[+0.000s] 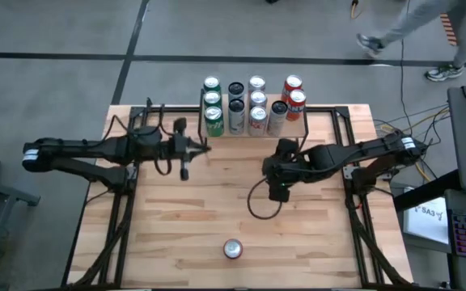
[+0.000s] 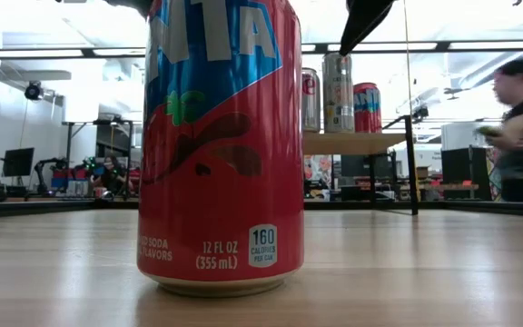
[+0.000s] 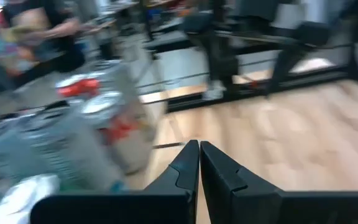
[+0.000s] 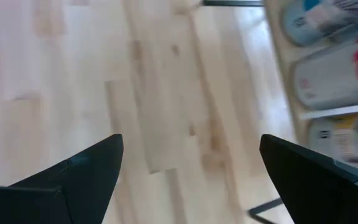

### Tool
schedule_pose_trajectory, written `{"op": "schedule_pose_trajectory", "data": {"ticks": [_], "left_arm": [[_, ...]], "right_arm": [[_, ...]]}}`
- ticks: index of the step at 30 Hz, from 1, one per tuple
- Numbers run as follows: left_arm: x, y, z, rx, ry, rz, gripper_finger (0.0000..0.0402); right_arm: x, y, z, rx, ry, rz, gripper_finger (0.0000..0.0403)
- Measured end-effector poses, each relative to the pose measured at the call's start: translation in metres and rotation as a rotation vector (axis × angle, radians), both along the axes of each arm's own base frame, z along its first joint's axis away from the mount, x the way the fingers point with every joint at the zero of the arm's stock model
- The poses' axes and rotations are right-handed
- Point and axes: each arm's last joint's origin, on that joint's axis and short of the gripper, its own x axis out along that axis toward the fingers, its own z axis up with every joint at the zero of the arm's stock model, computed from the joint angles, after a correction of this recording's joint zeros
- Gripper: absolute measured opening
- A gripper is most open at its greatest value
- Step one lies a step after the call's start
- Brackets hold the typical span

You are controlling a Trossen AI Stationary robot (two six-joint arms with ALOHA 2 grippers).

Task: Place canned beverage on shelf
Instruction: Put the orange soda can on the shelf aligned with the other orange soda cans

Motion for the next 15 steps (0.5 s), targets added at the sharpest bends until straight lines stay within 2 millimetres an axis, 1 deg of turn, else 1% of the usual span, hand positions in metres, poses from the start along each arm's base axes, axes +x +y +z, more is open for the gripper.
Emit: {"op": "schedule_pose_trajectory", "data": {"ticks": [3,7,13,15], "left_arm": [[0.001,-0.011,-0.006,-0.014,0.015,-0.079,0.0],[0.001,-0.025,-0.009,-0.042,0.023,-0.138,0.0],[0.004,-0.05,-0.011,-0.052,0.02,-0.246,0.0],[0.005,-0.056,-0.013,-0.068,0.025,-0.251,0.0]], "right_arm": [[-0.003,0.01,0.001,0.048,-0.001,0.021,0.0368],[-0.008,0.026,0.002,0.097,-0.01,0.048,0.0368],[-0.015,0.055,-0.002,0.101,-0.027,0.099,0.0368],[-0.016,0.063,-0.004,0.097,-0.045,0.124,0.0368]]}}
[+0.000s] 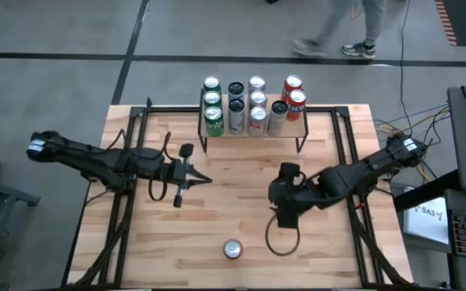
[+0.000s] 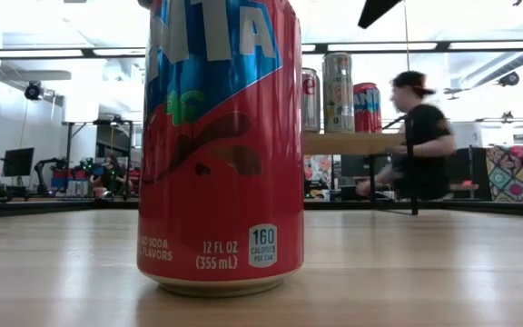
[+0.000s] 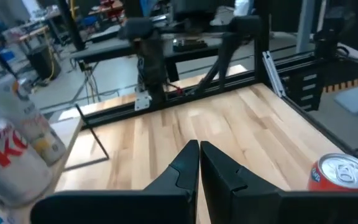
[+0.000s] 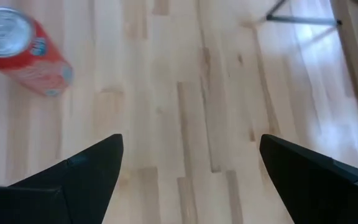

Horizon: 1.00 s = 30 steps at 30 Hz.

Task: Place canned beverage on shelf
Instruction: Put the orange soda can on the shelf aligned with the other orange soda cans

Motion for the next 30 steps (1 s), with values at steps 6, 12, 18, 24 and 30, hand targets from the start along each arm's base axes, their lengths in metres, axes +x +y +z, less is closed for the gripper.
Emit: {"op": "schedule_pose_trajectory", "data": {"ticks": [6,12,18,24,30], "left_arm": [[0.002,-0.017,-0.006,-0.069,0.034,0.013,0.0],[0.003,-0.04,-0.015,-0.082,0.063,0.036,0.0],[0.005,-0.064,-0.027,-0.066,0.112,0.011,0.0],[0.012,-0.077,-0.046,-0.145,0.196,0.021,0.0001],[0.023,-0.094,-0.065,-0.172,0.242,-0.025,0.0043]], "right_arm": [[-0.003,0.022,-0.006,0.009,-0.06,0.061,0.0368],[-0.003,0.037,-0.024,0.034,-0.105,0.088,0.0368],[-0.007,0.055,-0.048,0.079,-0.149,0.119,0.0368],[-0.015,0.068,-0.072,0.137,-0.181,0.122,0.0368],[-0.027,0.078,-0.093,0.177,-0.181,0.083,0.0368]]}}
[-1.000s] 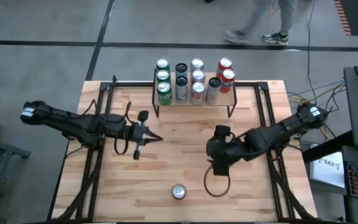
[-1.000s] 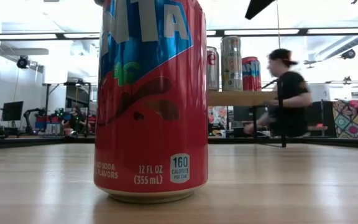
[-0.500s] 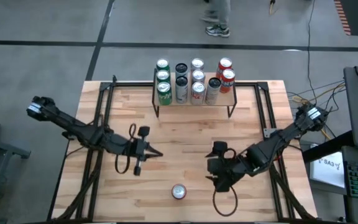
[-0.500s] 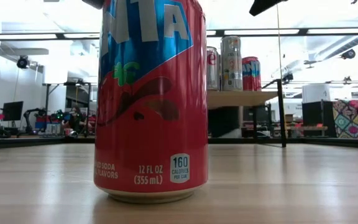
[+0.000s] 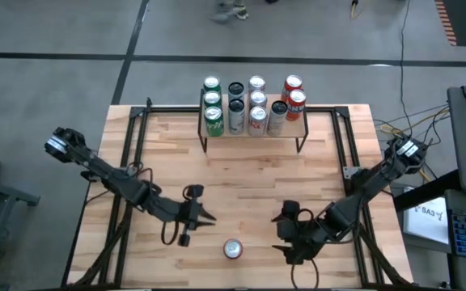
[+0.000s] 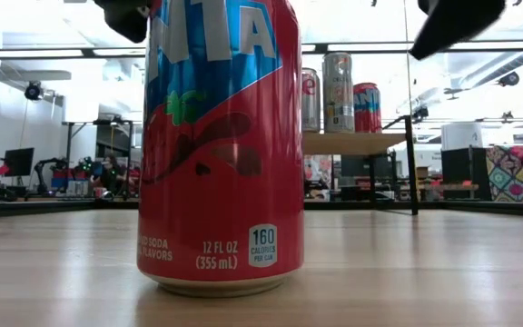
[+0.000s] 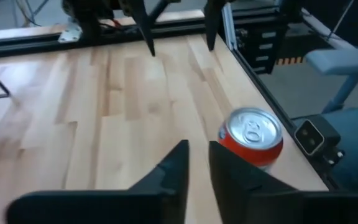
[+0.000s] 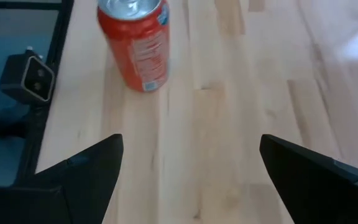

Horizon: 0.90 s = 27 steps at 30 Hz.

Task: Place canned beverage on shelf
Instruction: Put the orange soda can on the shelf aligned with the other orange soda cans

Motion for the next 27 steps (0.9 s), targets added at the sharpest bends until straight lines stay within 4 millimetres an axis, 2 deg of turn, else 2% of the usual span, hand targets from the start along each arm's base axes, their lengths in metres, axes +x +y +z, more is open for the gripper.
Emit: {"op": "schedule_pose_trajectory", "data": {"ticks": [5,12,16,20,27], "left_arm": [[0.007,-0.016,-0.019,0.006,0.026,-0.031,0.0133],[0.016,-0.035,-0.047,0.054,0.04,0.011,0.0298],[0.019,-0.046,-0.065,0.082,0.058,-0.003,0.0364],[0.024,-0.052,-0.074,0.049,0.038,-0.01,0.0387],[0.033,-0.061,-0.093,-0.01,0.012,-0.044,0.0379]], "right_arm": [[-0.005,0.005,-0.009,0.027,-0.02,0.002,0.0368],[-0.007,0.008,-0.012,0.027,-0.03,0.01,0.0368],[-0.008,0.008,-0.012,0.026,-0.03,0.011,0.0368],[-0.008,0.008,-0.013,0.023,-0.03,0.015,0.0368],[-0.012,0.012,-0.013,0.019,-0.019,0.048,0.0368]]}}
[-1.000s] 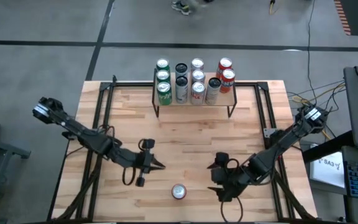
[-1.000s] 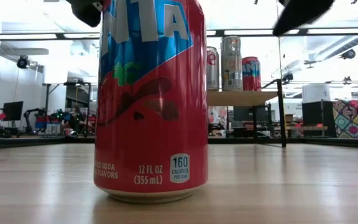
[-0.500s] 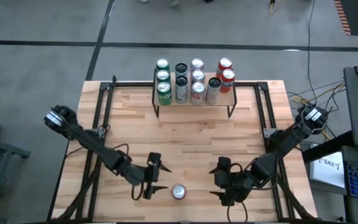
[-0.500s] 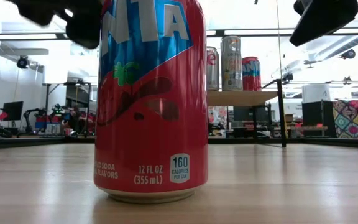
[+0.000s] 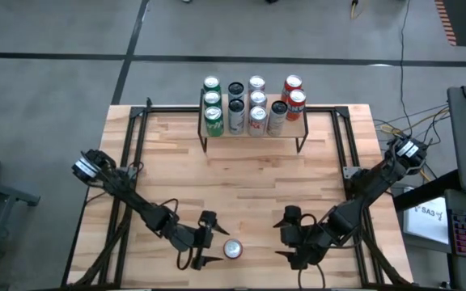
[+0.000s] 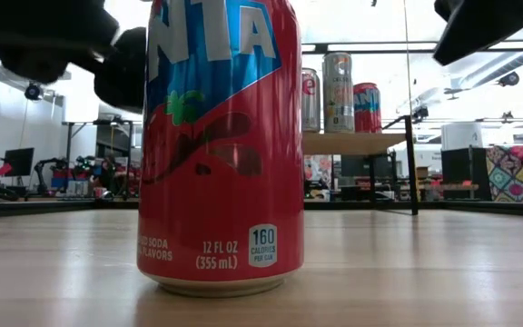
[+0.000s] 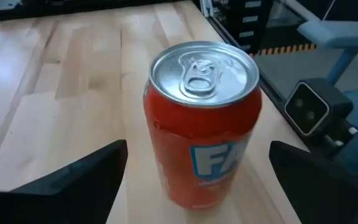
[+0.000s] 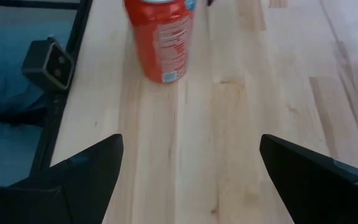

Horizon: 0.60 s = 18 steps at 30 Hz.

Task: Place canned beverage on shelf
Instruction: Put the orange soda can on the shelf aligned with the other orange soda cans

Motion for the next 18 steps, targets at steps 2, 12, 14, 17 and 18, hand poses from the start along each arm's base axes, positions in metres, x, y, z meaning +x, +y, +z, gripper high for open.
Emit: {"op": "schedule_pose_trajectory", "data": {"ticks": [2,12,14,17,18], "left_arm": [[0.002,-0.002,-0.002,-0.015,-0.019,0.0,0.0376],[0.008,-0.006,-0.014,-0.045,-0.063,0.0,0.0375],[0.009,-0.007,-0.017,-0.053,-0.072,-0.004,0.0375],[0.012,-0.008,-0.02,-0.069,-0.094,-0.004,0.0375],[0.013,-0.008,-0.021,-0.075,-0.104,-0.006,0.0375]], "right_arm": [[-0.002,0.002,0.0,0.001,0.003,0.012,0.0368],[-0.007,0.007,-0.001,-0.006,0.001,0.034,0.0368],[-0.007,0.007,-0.002,-0.009,0.003,0.033,0.0368],[-0.008,0.007,-0.002,-0.013,0.003,0.035,0.0368],[-0.008,0.007,-0.002,-0.014,0.003,0.036,0.0368]]}}
